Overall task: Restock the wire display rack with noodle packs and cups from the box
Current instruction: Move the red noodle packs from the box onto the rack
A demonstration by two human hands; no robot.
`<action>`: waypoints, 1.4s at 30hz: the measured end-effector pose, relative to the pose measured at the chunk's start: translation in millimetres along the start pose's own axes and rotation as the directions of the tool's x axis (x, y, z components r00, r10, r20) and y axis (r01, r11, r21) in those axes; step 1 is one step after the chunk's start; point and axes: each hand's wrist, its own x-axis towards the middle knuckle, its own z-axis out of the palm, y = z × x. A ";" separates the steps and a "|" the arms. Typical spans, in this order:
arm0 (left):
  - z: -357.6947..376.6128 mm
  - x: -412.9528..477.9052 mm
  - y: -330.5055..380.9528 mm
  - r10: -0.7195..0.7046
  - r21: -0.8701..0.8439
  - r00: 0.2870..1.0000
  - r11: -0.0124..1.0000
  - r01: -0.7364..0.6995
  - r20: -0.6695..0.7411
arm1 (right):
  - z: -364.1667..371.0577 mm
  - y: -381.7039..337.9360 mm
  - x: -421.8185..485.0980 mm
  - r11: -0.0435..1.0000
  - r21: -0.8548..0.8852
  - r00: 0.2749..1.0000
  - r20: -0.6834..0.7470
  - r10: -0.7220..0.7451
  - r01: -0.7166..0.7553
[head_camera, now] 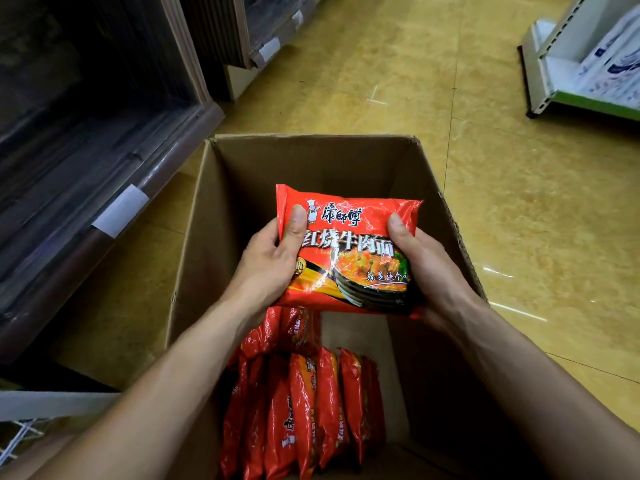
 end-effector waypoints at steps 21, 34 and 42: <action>-3.3 2.3 -11.3 -0.103 -0.074 0.993 0.992 0.107 0.053 | 15.1 10.2 3.2 0.996 -0.083 0.991 -0.135 0.000 -0.011; -1.5 -17.5 -17.1 -0.167 -0.046 0.975 0.986 0.162 -0.148 | 32.7 12.2 -8.2 0.991 -0.023 0.983 -0.132 0.125 -0.129; 14.9 -65.3 -15.6 -0.285 -0.084 0.923 0.958 0.273 -0.258 | 38.0 8.4 -44.8 0.974 -0.105 0.964 -0.199 0.178 -0.201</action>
